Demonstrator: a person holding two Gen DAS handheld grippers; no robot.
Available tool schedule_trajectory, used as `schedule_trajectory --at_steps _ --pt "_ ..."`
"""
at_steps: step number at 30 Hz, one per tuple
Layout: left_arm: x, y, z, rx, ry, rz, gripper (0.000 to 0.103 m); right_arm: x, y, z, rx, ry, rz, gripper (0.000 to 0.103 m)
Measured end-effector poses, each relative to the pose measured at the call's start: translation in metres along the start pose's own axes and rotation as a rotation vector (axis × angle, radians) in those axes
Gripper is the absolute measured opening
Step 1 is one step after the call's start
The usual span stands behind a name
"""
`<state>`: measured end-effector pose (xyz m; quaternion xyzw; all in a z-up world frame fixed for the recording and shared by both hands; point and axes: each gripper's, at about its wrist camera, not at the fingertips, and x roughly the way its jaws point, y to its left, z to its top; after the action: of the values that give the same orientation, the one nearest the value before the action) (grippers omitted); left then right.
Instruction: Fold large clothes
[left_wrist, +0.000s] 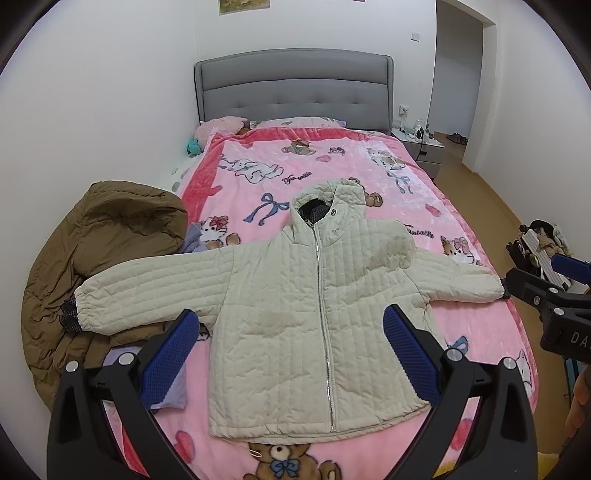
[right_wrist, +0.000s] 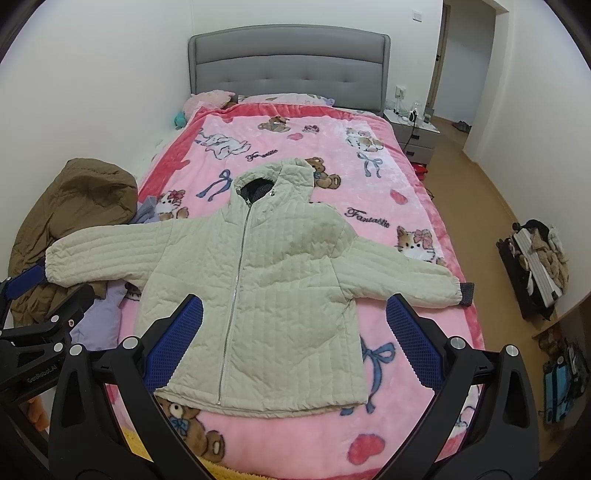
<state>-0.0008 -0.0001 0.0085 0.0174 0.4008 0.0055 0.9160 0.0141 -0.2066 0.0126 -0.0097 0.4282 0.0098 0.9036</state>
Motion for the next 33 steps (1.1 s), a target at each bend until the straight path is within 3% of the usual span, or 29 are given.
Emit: schedule_trajectory --at_steps 9,13,17,23,29,33 --pt "0.001 0.004 -0.002 -0.032 -0.008 0.002 0.098 -0.001 0.0 -0.001 0.0 -0.002 -0.003 0.095" --pt "0.004 0.023 -0.01 -0.098 -0.062 -0.057 0.098 -0.004 -0.003 -0.001 0.004 -0.039 0.019 0.095" --pt "0.025 0.079 -0.025 -0.324 -0.051 -0.111 0.098 -0.008 0.004 0.0 -0.031 -0.126 0.102 0.095" --pt "0.068 0.184 -0.067 -0.597 -0.089 -0.045 0.098 0.013 0.042 0.005 -0.084 -0.117 0.132 0.095" --pt "0.126 0.277 -0.101 -0.638 -0.104 0.027 0.098 0.029 0.087 0.008 -0.036 -0.068 0.197 0.095" --pt "0.167 0.333 -0.122 -0.721 -0.096 0.049 0.098 0.036 0.12 0.005 -0.084 -0.059 0.159 0.095"
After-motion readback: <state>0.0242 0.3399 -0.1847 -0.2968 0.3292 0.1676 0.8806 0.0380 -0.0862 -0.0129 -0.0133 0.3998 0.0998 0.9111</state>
